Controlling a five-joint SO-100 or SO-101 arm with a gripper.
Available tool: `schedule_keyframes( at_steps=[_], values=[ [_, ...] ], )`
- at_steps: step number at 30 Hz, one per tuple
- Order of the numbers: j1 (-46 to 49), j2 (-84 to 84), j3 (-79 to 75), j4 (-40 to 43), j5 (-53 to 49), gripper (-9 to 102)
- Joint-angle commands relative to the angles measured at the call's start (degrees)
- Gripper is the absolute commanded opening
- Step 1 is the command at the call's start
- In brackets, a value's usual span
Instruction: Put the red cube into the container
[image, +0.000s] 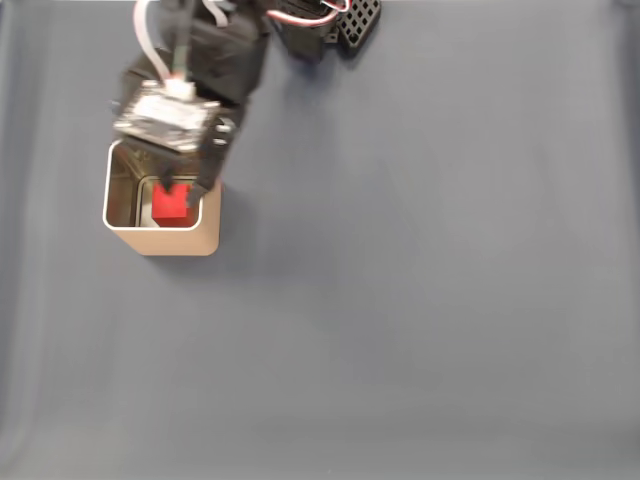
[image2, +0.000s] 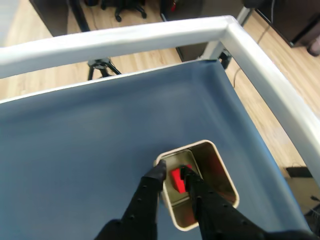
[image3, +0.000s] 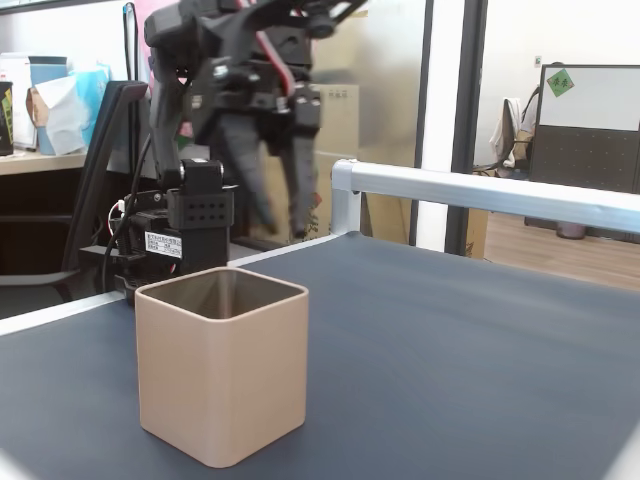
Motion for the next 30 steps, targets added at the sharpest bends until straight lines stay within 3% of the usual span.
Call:
schedule_keyframes(
  at_steps=[1,8,15,25,30],
  values=[
    [-6.0,6.5,4.3,-4.2,1.1,0],
    [-20.5,26.6,30.8,-17.7,1.9,0],
    [-25.8,48.6,52.2,-17.7,0.1,0],
    [-25.0,62.4,65.4,-6.9,-2.3,0],
    [-26.2,65.7,66.4,6.7,-2.6,0]
  ],
)
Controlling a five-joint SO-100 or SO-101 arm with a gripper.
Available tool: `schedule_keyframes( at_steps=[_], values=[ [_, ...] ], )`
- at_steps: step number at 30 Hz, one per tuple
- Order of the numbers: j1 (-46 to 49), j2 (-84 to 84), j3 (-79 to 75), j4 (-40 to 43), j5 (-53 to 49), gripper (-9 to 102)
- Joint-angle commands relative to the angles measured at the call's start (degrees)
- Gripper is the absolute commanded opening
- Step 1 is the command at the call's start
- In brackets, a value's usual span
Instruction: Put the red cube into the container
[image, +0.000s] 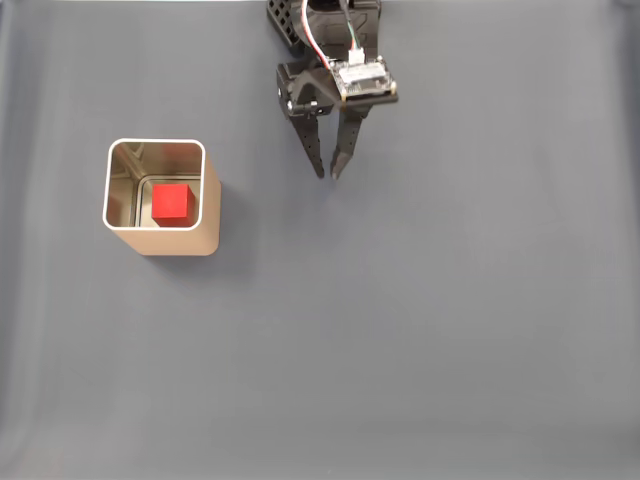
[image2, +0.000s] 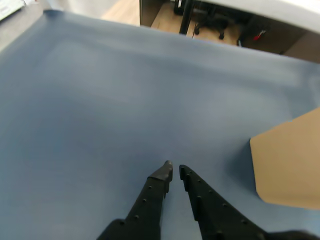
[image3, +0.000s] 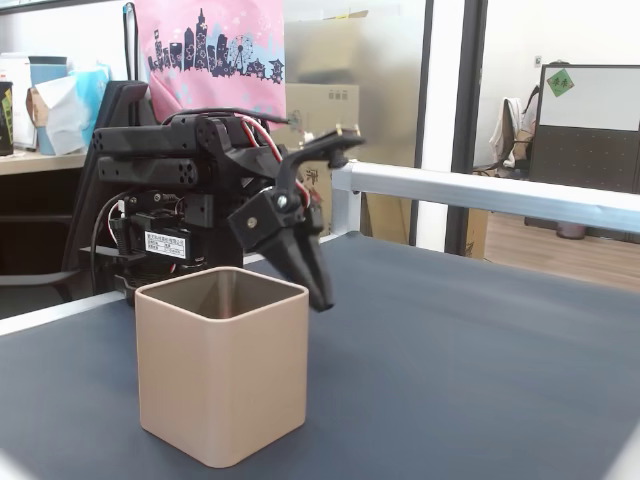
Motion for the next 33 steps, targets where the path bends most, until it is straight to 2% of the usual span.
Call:
schedule_keyframes(
  at_steps=[1,4,8,17,33],
  values=[
    [-1.3,3.5,0.9,7.6,-0.1,0],
    [-1.7,5.9,0.9,15.7,0.4,0],
    [-1.8,7.4,0.9,21.7,-1.0,0],
    [-1.8,7.5,0.9,22.7,6.0,0],
    [-1.8,7.5,0.9,22.8,6.2,0]
  ],
)
